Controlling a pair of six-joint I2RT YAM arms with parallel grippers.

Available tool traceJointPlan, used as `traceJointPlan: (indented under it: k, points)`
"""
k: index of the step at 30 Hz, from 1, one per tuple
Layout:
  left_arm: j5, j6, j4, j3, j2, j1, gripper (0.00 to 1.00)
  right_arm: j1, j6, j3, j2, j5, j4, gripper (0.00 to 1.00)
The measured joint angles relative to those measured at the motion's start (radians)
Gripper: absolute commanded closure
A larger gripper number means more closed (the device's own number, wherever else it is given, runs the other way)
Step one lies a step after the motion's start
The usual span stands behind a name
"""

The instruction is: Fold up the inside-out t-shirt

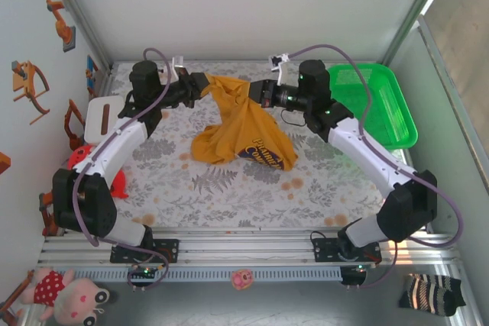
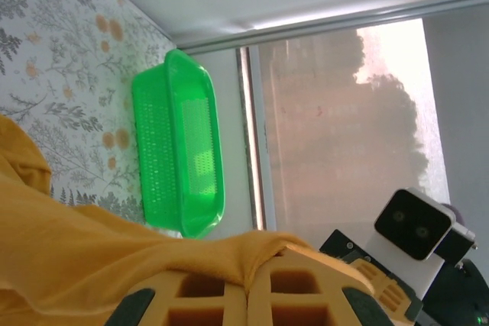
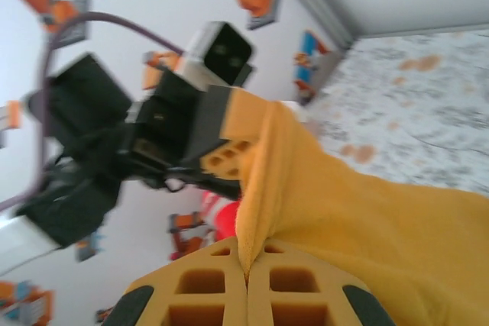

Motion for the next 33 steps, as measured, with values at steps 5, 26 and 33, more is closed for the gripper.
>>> traceJointPlan:
  k: [5,26,33]
  points:
    - [0.009,-0.015,0.077,-0.043,0.003,0.013,0.96,-0.026,0.144,-0.056,0.057,-0.132,0.219,1.0]
    - [-0.375,0.168,-0.27,-0.144,-0.219,-0.195,0.12,-0.095,0.314,-0.217,0.109,-0.157,0.454,1.0]
    - [-0.454,0.189,-0.323,-0.045,-0.138,-0.234,0.14,-0.095,0.314,-0.229,0.109,-0.143,0.453,1.0]
